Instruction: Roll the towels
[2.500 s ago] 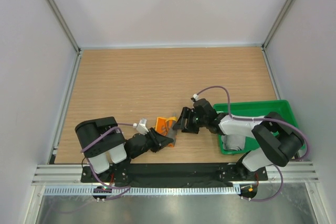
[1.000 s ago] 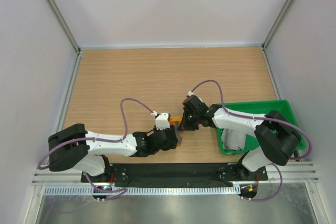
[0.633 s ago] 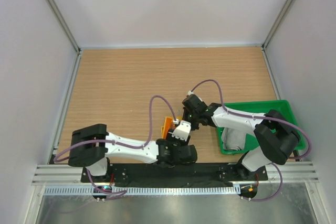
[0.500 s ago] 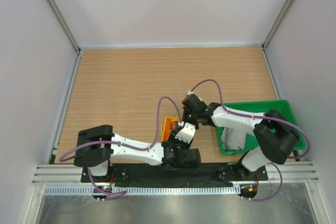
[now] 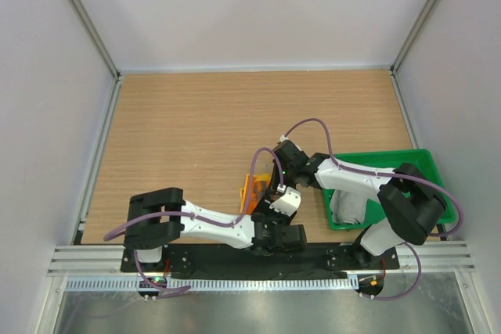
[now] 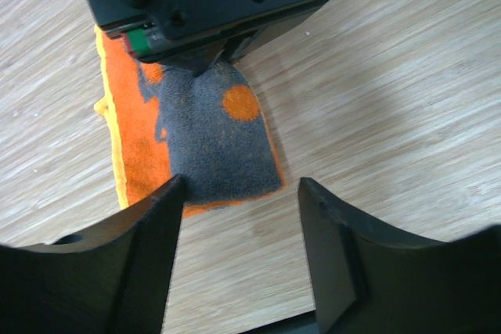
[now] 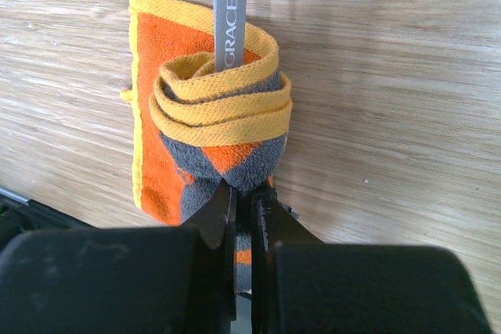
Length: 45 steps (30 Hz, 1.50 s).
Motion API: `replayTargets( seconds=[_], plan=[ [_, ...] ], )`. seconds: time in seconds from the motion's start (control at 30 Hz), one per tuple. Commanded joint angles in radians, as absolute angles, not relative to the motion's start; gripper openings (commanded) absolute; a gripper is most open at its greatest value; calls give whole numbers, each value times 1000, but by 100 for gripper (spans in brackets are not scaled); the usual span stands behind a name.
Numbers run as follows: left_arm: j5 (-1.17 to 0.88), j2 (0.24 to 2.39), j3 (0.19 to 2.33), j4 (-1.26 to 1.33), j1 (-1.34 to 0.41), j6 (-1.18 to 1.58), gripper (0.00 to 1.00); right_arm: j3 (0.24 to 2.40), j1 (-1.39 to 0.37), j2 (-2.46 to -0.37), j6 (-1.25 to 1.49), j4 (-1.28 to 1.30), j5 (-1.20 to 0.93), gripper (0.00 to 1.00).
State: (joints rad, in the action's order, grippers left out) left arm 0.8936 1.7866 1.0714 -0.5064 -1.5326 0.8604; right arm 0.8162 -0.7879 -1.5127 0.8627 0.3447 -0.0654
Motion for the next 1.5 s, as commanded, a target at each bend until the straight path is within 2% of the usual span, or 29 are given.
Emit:
replayTargets(
  seconds=[0.0, 0.1, 0.37, 0.47, 0.57, 0.67, 0.8, 0.9, 1.0, 1.03, 1.1, 1.13, 1.23, 1.47],
  plan=[
    [910, 1773, 1051, -419, -1537, 842, 63, 845, -790, -1523, 845, 356, -77, 1],
    [890, 1781, 1034, -387, -1531, 838, 66, 848, -790, -1522, 845, 354, -80, 1],
    [845, 1818, 1000, -322, -1514, 827, 66, 859, -790, -1520, 845, 362, -95, 1],
    [851, 1832, 983, -307, -1511, 841, 56, 861, -790, -1509, 848, 371, -104, 1],
    [862, 1815, 951, -298, -1494, 867, 39, 848, -792, -1483, 851, 373, -117, 1],
    [848, 1792, 904, -264, -1463, 874, 31, 824, -790, -1460, 862, 368, -135, 1],
    [816, 1732, 835, -213, -1433, 879, 13, 792, -792, -1439, 865, 364, -140, 3],
    [802, 1691, 776, -163, -1425, 884, 4, 807, -790, -1430, 851, 385, -120, 17],
    [759, 1629, 698, -59, -1420, 850, 0, 854, -787, -1427, 821, 420, -115, 31],
    [747, 1596, 660, -26, -1419, 841, 0, 871, -787, -1422, 812, 432, -106, 44],
    [715, 1565, 623, 41, -1416, 825, 0, 923, -775, -1411, 787, 477, -95, 54],
    [703, 1549, 608, 63, -1414, 818, 0, 939, -766, -1402, 781, 492, -89, 63],
    [655, 1487, 529, 159, -1404, 815, 0, 977, -721, -1364, 762, 525, -86, 71],
    [511, 1333, 298, 449, -1306, 925, 0, 901, -655, -1304, 770, 430, -179, 73]
  ],
)
